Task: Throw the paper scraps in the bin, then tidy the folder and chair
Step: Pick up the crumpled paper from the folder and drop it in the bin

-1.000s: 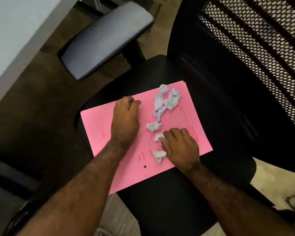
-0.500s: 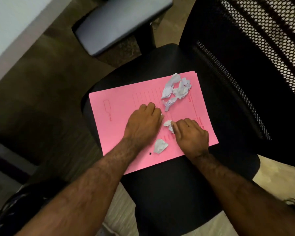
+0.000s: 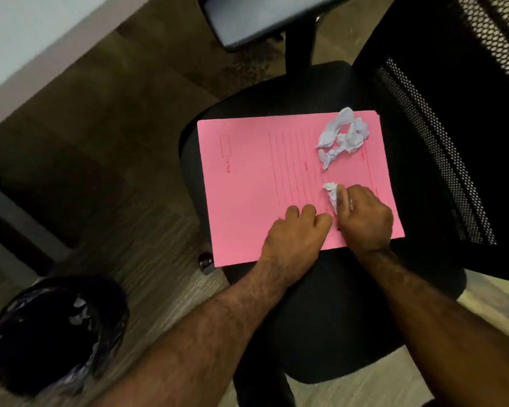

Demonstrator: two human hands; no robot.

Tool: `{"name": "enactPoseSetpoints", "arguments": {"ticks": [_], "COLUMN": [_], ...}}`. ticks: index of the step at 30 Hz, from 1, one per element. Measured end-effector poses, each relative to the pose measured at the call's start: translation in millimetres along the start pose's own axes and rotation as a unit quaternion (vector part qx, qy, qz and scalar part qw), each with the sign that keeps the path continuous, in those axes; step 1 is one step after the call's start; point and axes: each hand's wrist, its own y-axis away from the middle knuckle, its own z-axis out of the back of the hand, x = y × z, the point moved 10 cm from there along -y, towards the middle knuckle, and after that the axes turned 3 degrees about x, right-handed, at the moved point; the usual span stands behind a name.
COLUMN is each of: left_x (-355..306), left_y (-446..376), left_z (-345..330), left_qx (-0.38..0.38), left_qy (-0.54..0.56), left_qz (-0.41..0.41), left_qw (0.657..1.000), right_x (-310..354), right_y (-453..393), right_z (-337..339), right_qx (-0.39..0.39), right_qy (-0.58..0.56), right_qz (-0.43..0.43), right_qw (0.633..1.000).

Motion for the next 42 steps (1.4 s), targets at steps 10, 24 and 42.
{"name": "enactPoseSetpoints", "arguments": {"ticks": [10,24,42], "left_x": [134,307,440], "left_y": [101,484,609], "left_z": [74,43,-147], "left_qx": [-0.275,-0.436,-0.101], "left_qy": [0.21,0.149,0.176], "left_qz": [0.252,0.581,0.689], "left_qw": [0.904,0.671,0.695], "right_x": [113,466,562], "right_y": [4,192,390], "right_z": [17,-98,-353], "right_qx": [-0.073,0.125,0.522], "right_qy": [-0.199,-0.374,-0.073], "right_qz": [-0.022,0.196,0.33], "right_qw": [0.977,0.898,0.783]}}
